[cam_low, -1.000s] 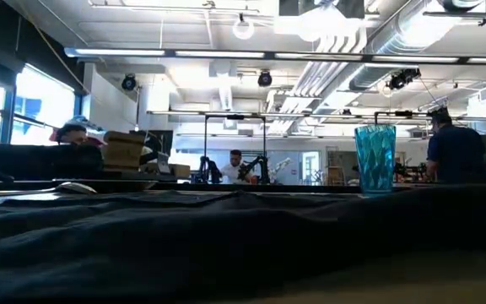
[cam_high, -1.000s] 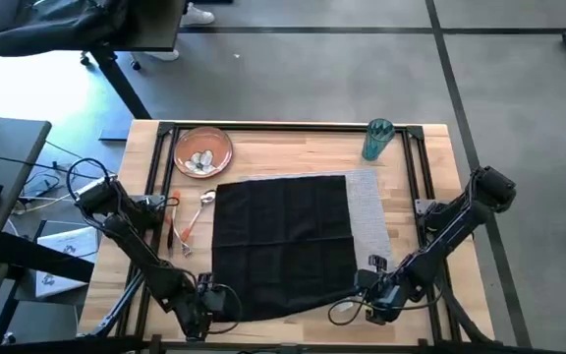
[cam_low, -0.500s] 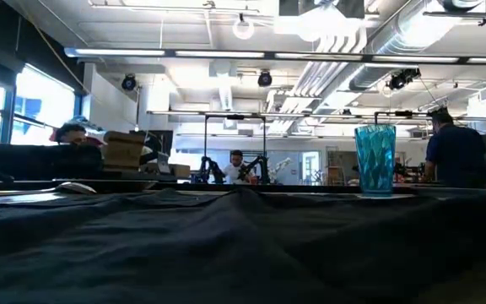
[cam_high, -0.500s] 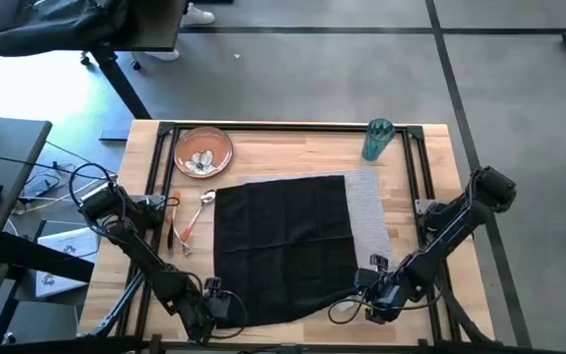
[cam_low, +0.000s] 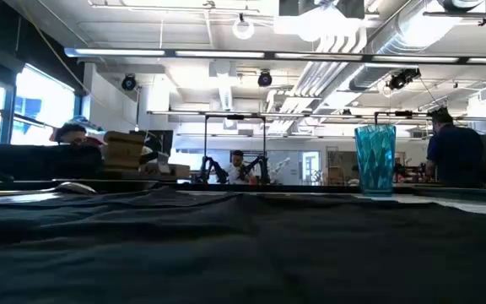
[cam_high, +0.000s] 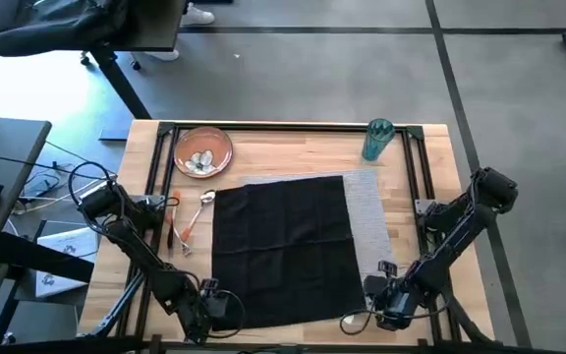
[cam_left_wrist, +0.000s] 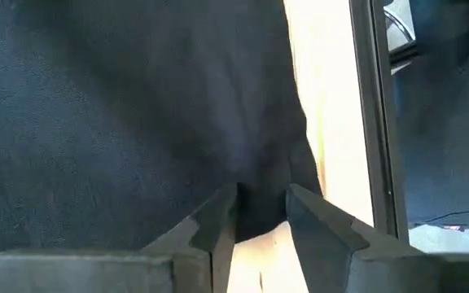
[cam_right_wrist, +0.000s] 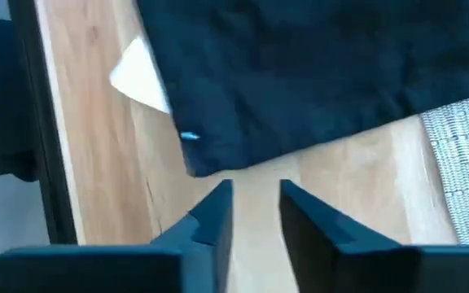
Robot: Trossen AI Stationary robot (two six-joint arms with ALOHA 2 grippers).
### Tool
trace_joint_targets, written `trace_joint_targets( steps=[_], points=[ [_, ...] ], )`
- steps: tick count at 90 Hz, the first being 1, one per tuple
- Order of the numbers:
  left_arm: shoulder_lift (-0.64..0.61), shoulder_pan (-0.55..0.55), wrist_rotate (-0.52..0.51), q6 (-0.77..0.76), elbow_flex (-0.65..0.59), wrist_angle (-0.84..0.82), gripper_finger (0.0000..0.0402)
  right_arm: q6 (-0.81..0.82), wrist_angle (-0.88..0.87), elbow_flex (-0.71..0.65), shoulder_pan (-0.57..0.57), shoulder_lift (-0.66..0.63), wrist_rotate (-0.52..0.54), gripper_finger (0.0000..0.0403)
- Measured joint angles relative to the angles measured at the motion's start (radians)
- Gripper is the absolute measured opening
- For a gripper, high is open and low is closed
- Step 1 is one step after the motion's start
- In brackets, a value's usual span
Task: Set table place
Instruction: Fold the black table napkin
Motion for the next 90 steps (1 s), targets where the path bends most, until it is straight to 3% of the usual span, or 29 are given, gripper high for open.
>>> trace_joint_targets(
  steps=[16, 28, 48, 62, 82, 90],
  points=[
    [-0.001, 0.000, 0.048, -0.018, 0.000, 0.027, 0.0117, -0.156, 0.060, 0.000, 0.013, 0.000, 0.132, 0.0168],
    [0.001, 0.000, 0.064, -0.018, 0.005, 0.041, 0.0117, -0.263, 0.135, 0.000, 0.007, 0.014, 0.119, 0.0184],
    [0.001, -0.001, 0.046, -0.010, 0.006, 0.033, 0.0117, -0.344, 0.282, 0.000, 0.010, 0.139, 0.065, 0.0175],
    [0.001, -0.002, 0.041, -0.009, 0.007, 0.031, 0.0117, -0.334, 0.277, 0.016, 0.011, 0.203, 0.073, 0.0160],
    [-0.002, 0.000, 0.063, -0.003, 0.007, 0.019, 0.0117, -0.326, 0.260, 0.020, 0.011, 0.210, 0.091, 0.0143],
    [-0.002, 0.000, 0.063, -0.082, 0.008, 0.019, 0.0117, -0.302, 0.254, 0.020, 0.011, 0.210, 0.094, 0.0143]
  ],
)
